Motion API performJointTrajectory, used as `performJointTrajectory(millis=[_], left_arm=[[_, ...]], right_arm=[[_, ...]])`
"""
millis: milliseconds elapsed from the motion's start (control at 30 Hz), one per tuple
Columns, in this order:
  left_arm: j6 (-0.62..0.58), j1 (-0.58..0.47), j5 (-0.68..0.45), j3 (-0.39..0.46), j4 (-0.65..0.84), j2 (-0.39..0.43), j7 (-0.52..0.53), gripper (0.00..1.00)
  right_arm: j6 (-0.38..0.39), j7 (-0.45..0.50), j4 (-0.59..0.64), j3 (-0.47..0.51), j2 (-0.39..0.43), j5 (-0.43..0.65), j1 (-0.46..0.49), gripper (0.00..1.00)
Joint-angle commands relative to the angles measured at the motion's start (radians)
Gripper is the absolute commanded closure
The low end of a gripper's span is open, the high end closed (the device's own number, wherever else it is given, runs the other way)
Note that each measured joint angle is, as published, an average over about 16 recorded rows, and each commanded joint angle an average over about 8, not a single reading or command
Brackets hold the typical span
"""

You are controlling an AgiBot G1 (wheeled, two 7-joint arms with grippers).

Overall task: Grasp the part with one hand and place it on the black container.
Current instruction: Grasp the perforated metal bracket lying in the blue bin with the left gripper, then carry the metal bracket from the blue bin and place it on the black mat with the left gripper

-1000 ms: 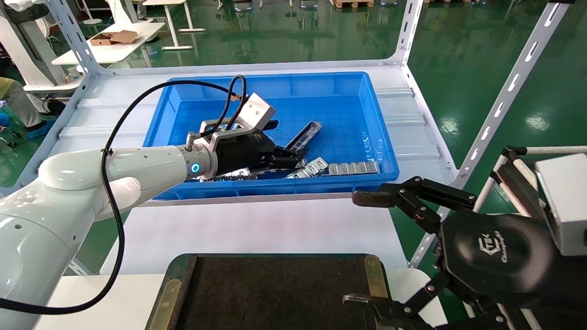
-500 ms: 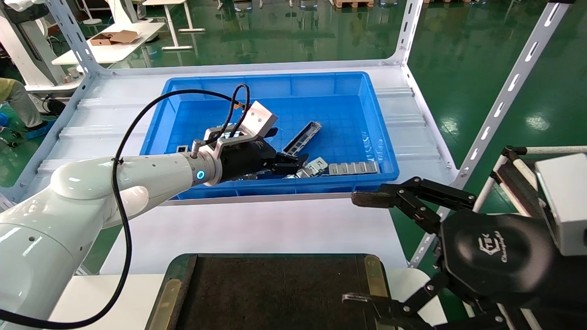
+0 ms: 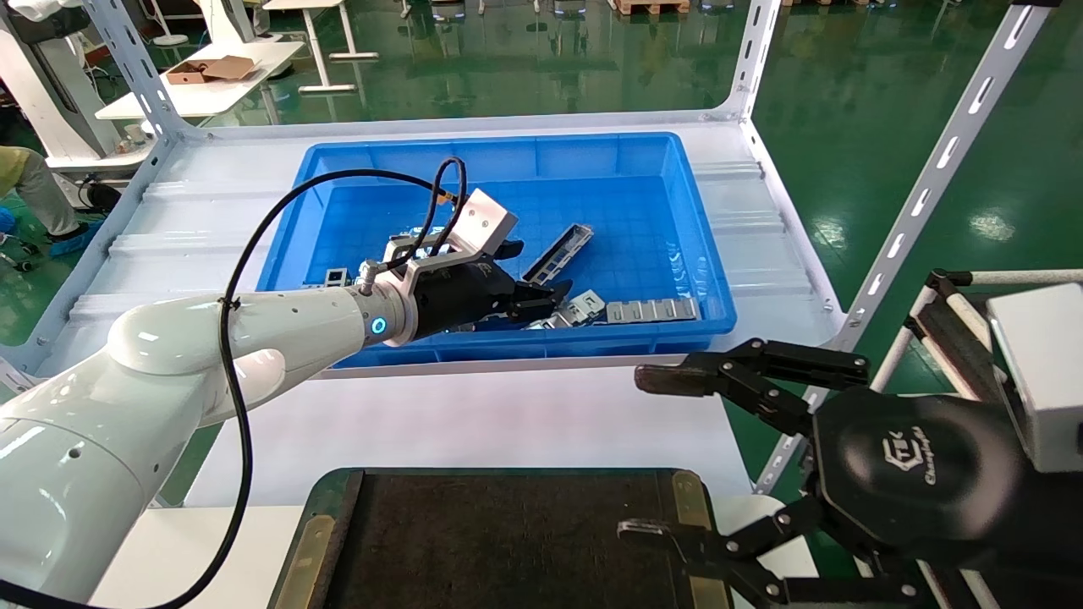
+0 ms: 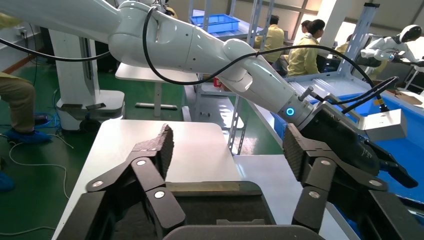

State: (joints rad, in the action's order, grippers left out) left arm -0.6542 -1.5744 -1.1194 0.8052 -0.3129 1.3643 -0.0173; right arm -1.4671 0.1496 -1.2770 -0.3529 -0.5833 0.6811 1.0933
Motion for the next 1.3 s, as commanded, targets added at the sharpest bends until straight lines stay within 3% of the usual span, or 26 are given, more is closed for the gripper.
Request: performJointTrajectory(millis=[33, 900, 1100, 1300], left_arm=[[0.005, 0.001, 0.012, 0.013, -0.001, -0.001, 0.004, 1.0], [0.031, -0.012, 0.162, 0.102, 0.018, -0.006, -0.024, 1.0], [-0.034, -0.041, 0.222, 0.08, 0.032, -0.019, -0.058, 1.0], [-0.18, -0.067, 0.278, 0.048, 0.051, -0.053, -0.11, 1.0]], right_arm=[[0.0, 0.0, 0.0, 0.0, 0.0, 0.0, 0.0, 1.0], [0.0, 0.0, 0.0, 0.0, 0.0, 0.0, 0.0, 1.0], [0.0, 0.0, 0.0, -0.001, 0.0, 0.0, 0.0, 1.0], [0.0, 0.0, 0.0, -0.001, 0.0, 0.0, 0.0, 1.0]])
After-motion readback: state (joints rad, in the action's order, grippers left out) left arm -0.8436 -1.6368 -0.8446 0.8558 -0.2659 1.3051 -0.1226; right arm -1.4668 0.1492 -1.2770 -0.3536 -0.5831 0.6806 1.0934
